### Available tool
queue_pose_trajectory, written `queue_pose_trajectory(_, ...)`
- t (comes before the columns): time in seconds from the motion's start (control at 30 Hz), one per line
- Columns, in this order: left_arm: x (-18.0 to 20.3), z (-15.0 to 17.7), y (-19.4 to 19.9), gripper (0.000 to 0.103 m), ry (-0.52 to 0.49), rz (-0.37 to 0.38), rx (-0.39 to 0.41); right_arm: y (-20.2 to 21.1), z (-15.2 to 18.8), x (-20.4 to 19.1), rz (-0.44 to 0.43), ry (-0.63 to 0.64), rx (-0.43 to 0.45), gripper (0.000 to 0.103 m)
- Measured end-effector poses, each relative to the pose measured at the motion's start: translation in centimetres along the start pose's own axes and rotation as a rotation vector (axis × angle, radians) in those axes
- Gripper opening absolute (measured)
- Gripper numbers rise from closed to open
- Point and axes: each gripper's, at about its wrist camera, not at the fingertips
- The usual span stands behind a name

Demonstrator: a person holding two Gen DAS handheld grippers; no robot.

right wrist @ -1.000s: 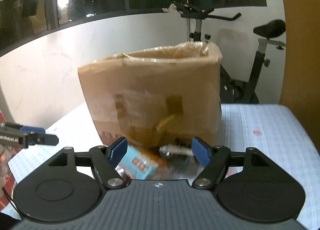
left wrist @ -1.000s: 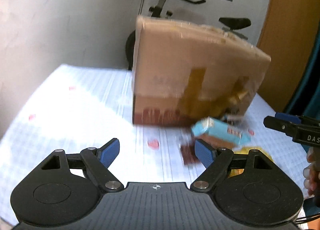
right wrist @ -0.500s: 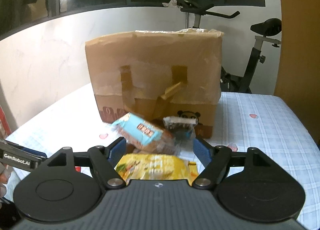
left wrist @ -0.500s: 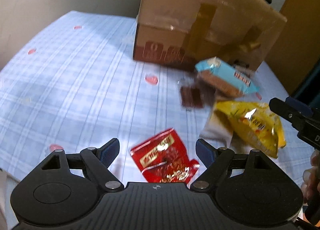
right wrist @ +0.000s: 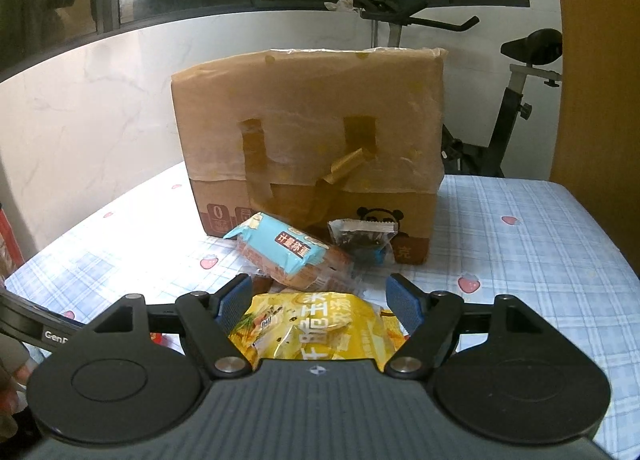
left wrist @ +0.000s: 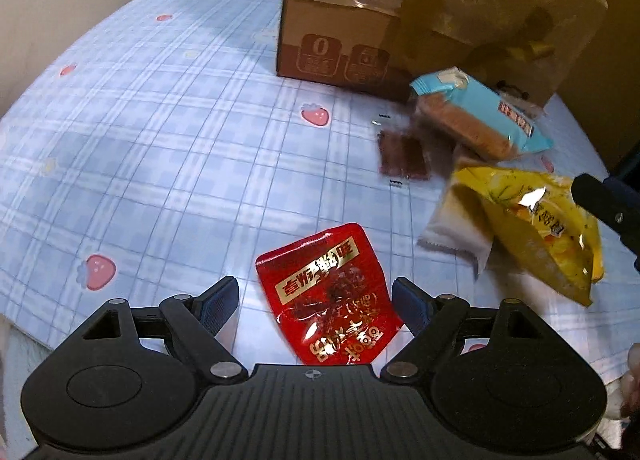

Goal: Organize snacks
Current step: 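Grasp the red jerky packet with the left gripper while the right gripper grasps the yellow corn bag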

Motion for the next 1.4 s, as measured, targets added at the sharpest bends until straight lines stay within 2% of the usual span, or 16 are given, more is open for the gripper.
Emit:
queue_pose_trajectory(0.17,0.9,-0.1,-0.5,0.087,-0.049,-0.046,-0.005,-0.1,0.2,0.2,0.001,-0.008,-0.008,0.076)
queue_pose_trajectory(0.23,0.7,-0.2,-0.3,0.078,-0.044,-0.042,0.012,-0.1,0.3,0.2,0.004,-0.01,-0.007,0.076)
queue_pose_trajectory(0.3,0.3,-0.2,0.1,0.062,-0.041,-0.012,0.033,-0.1,0.2,0.4,0.003,-0.013,-0.012,0.076)
queue_pose_trajectory(0.47,0.0,-0.1,0.6,0.049,-0.027,0.029,0.062,-0.3,0.4,0.5,-0.003,-0.021,-0.03,0.076)
queue_pose_trajectory(0.57,-0.2,0.0,0.8,0.045,-0.018,0.049,0.071,-0.3,0.4,0.2,-0.012,-0.002,-0.041,0.078)
queue_pose_trajectory(0.77,-0.5,-0.6,0.5,0.044,-0.038,0.093,0.062,-0.5,0.5,-0.8,-0.025,0.048,-0.06,0.081)
queue_pose_trajectory(0.93,-1.1,-3.1,-0.3,0.044,-0.073,0.136,0.032,-0.6,0.5,-1.0,-0.025,0.052,-0.066,0.081)
queue_pose_trajectory(1.07,-1.4,-5.0,-0.2,0.044,-0.097,0.127,0.04,-0.6,0.4,-0.8,-0.016,0.042,-0.064,0.081)
queue_pose_trajectory(1.23,-2.5,-6.8,0.0,0.044,-0.066,0.134,0.055,-0.6,0.4,-0.3,-0.01,0.013,-0.071,0.081)
queue_pose_trajectory(1.3,-2.3,-6.9,0.0,0.046,-0.112,0.115,0.082,-0.7,0.4,-0.1,-0.01,0.006,-0.075,0.081)
queue_pose_trajectory(1.4,-1.7,-6.6,-0.6,0.048,-0.187,0.086,0.078,-0.8,0.4,0.0,-0.012,0.002,-0.079,0.081)
Point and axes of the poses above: each gripper's, at about its wrist camera, not at the fingertips, and y roughly against the way its jaws point, x to its right, z to its underside, and after that the axes turned 13 degrees about -x, right-handed
